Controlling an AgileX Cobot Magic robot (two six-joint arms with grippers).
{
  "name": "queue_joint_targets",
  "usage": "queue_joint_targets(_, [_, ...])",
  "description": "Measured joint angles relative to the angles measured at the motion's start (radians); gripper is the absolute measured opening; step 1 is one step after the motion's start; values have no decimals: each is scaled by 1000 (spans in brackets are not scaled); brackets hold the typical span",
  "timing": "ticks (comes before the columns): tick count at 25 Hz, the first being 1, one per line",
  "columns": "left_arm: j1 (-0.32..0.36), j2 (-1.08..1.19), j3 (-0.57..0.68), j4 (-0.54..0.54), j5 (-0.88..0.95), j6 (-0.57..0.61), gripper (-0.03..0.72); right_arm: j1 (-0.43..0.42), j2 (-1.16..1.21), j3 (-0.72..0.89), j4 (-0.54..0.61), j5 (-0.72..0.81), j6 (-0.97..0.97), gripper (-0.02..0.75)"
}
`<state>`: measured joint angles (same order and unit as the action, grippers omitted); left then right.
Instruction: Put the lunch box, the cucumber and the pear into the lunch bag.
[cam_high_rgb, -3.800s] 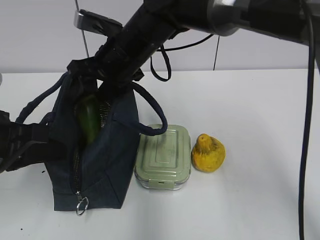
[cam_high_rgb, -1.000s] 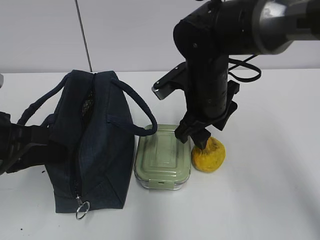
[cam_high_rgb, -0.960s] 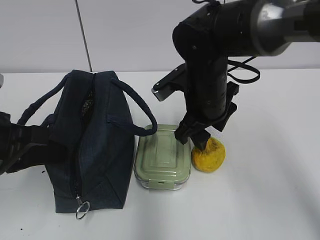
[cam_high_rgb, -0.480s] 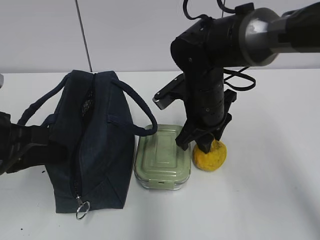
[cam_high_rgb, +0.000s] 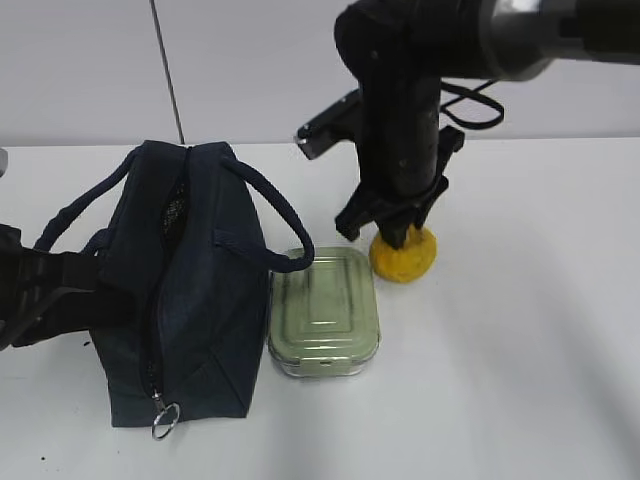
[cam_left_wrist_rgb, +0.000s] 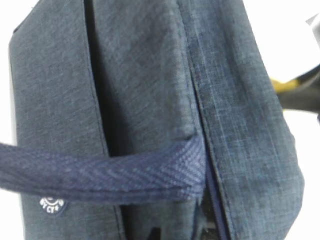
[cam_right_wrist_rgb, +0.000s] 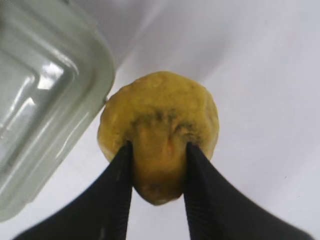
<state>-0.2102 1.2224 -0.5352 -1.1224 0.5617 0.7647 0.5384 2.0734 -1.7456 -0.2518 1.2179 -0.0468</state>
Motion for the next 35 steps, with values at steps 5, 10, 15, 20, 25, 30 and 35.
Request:
queue_joint_targets(5, [0, 0, 0, 0, 0, 0, -18, 0, -16, -158, 11, 5, 0, 240])
queue_joint_targets(10, [0, 0, 0, 0, 0, 0, -18, 0, -58, -302, 119, 20, 0, 239])
queue_joint_targets(15, [0, 0, 0, 0, 0, 0, -18, 0, -62, -377, 333, 29, -46, 239])
queue_joint_targets(20, [0, 0, 0, 0, 0, 0, -18, 0, -59, -379, 594, 35, -146, 239])
queue_joint_targets(25, [0, 0, 0, 0, 0, 0, -18, 0, -13, -381, 764, 35, -220, 239])
queue_joint_targets(30, [0, 0, 0, 0, 0, 0, -18, 0, 68, -381, 826, 33, -236, 240])
queue_joint_targets(35, [0, 0, 0, 0, 3, 0, -18, 0, 128, -381, 806, 22, -239, 312])
